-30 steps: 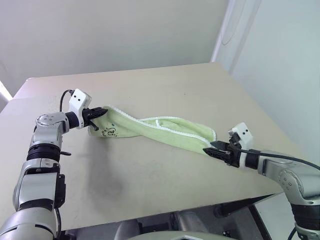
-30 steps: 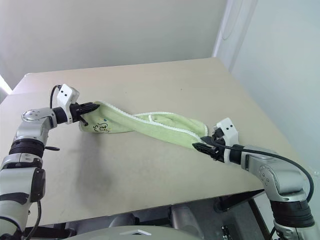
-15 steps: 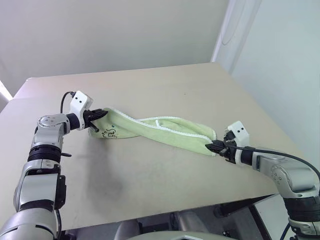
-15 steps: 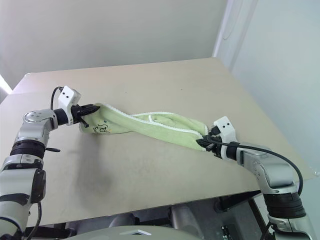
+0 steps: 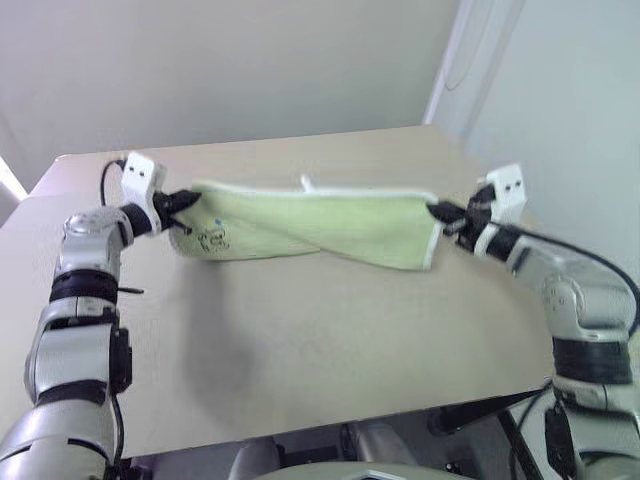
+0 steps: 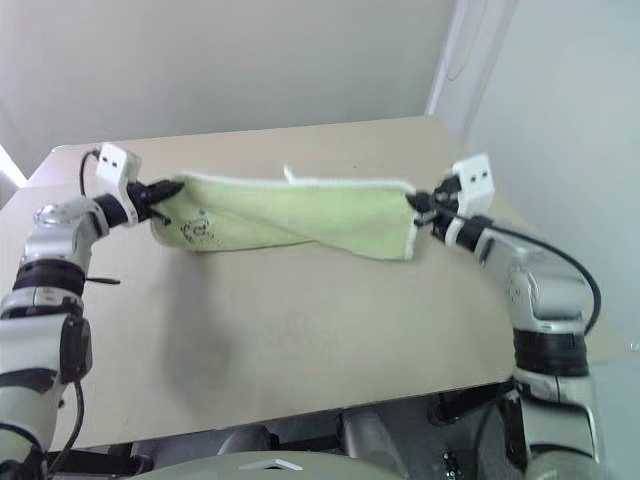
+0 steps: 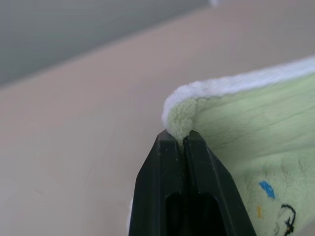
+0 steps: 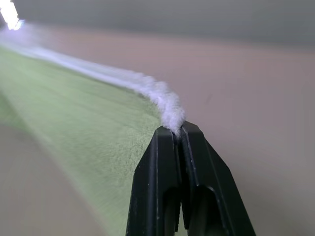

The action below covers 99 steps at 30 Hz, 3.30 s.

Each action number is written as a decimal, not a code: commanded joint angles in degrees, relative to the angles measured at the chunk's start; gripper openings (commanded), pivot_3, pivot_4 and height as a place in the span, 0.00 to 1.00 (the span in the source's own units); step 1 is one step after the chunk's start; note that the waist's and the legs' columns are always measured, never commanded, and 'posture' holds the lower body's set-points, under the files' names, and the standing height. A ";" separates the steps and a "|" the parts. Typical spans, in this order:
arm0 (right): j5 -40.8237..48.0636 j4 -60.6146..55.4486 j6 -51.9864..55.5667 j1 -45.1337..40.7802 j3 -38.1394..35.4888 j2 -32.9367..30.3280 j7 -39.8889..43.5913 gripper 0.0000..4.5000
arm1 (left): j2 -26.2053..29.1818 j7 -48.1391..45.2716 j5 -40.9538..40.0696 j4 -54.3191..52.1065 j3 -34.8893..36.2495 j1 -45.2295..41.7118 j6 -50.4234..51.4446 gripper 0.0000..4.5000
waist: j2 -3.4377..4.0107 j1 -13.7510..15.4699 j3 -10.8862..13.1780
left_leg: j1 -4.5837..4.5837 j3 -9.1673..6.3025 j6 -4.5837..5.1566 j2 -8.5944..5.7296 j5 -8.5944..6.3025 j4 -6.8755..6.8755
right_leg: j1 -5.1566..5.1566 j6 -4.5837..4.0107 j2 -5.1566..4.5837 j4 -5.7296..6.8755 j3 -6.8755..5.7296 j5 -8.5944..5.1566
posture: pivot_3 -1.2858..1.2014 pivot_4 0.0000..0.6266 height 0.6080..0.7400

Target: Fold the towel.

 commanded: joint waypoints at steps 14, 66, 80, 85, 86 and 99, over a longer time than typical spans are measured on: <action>-7.58 24.72 -23.70 -17.81 0.37 -0.03 1.26 0.01 | 1.19 10.27 4.70 11.81 0.88 -12.05 -14.14 0.00 | 0.07 -0.17 -0.03 | -0.33 0.01 -0.01 -0.01 0.00 -0.22 | -0.73 -0.10 -0.07 -0.03 0.01 0.22 | 0.52 0.00 0.79; -7.81 5.90 -9.29 13.31 11.39 0.02 5.93 0.01 | 12.17 -11.15 -4.57 -21.32 2.27 34.83 5.20 0.00 | 0.20 -0.15 0.07 | 0.80 0.07 -0.15 0.37 -0.05 -0.26 | 0.25 -0.39 -0.56 -1.33 -1.38 0.97 | 0.52 0.00 0.79; -3.30 4.61 -1.23 8.85 5.88 2.16 4.81 0.93 | 13.15 -10.38 -4.16 -19.29 2.70 29.81 6.41 0.77 | 0.25 -0.23 0.09 | 0.82 0.05 -0.15 0.41 -0.04 -0.16 | 0.31 -0.47 -0.39 -0.94 -1.26 0.97 | 0.52 0.00 0.79; 15.89 -4.95 23.19 10.13 -7.43 1.77 4.83 0.93 | 14.69 -13.78 -11.64 -28.17 7.93 29.11 14.28 0.77 | 0.24 -0.05 0.09 | 0.80 0.00 -0.15 0.42 -0.04 -0.16 | 0.24 -0.47 -0.39 -0.94 -1.28 0.97 | 0.52 0.00 0.79; 19.77 -6.95 27.80 11.38 -10.24 2.15 4.23 0.93 | 14.94 -14.56 -12.42 -30.73 8.25 30.05 15.23 0.77 | 0.24 0.01 0.09 | 0.79 -0.03 -0.15 0.42 -0.04 -0.16 | 0.24 -0.47 -0.39 -0.95 -1.31 0.97 | 0.52 0.00 0.79; 62.22 -6.03 51.83 23.73 -24.21 13.93 -22.02 0.93 | 16.40 -25.57 -17.38 -53.74 2.49 43.19 23.02 0.77 | 0.41 -1.27 0.20 | 0.83 -0.02 -0.14 0.50 -0.05 -0.28 | 0.30 -0.60 -0.31 -0.96 -1.27 0.87 | 0.52 0.00 0.79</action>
